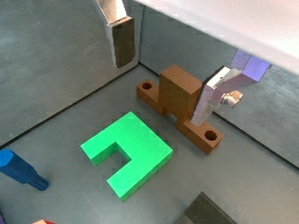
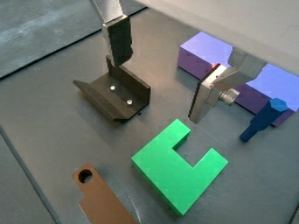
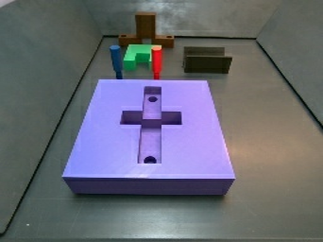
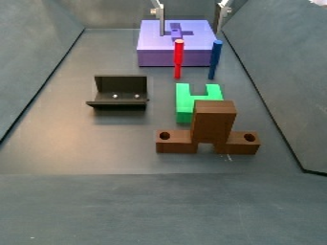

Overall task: Pick up the green object. Move up. Place the green object on the fixture. Regrasp the green object. Move to above the board. Insert the green object.
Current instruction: Pick up the green object.

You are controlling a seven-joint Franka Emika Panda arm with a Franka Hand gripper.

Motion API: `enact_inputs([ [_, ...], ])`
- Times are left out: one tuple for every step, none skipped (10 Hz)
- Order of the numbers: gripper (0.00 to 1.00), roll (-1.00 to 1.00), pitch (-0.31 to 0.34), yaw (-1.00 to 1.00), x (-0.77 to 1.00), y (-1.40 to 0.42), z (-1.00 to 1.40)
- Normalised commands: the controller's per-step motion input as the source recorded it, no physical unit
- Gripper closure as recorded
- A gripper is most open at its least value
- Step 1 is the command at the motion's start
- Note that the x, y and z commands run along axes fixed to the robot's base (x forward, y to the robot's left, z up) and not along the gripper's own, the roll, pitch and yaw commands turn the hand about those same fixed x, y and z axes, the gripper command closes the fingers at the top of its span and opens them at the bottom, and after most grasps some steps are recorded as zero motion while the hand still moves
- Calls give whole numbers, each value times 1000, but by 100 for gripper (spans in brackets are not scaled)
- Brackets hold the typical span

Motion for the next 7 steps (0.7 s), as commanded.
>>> enact_inputs([
  [0, 3, 0, 0, 0, -129, -31],
  [0, 21, 0, -26, 34, -160, -6],
  [0, -26, 0, -3, 0, -154, -60],
  [0, -216, -41, 0, 0, -171, -237],
  [0, -150, -39, -123, 3, -346, -646],
  [0, -231, -50, -89, 134, -291, -583],
  [0, -234, -176, -89, 0, -346, -514],
])
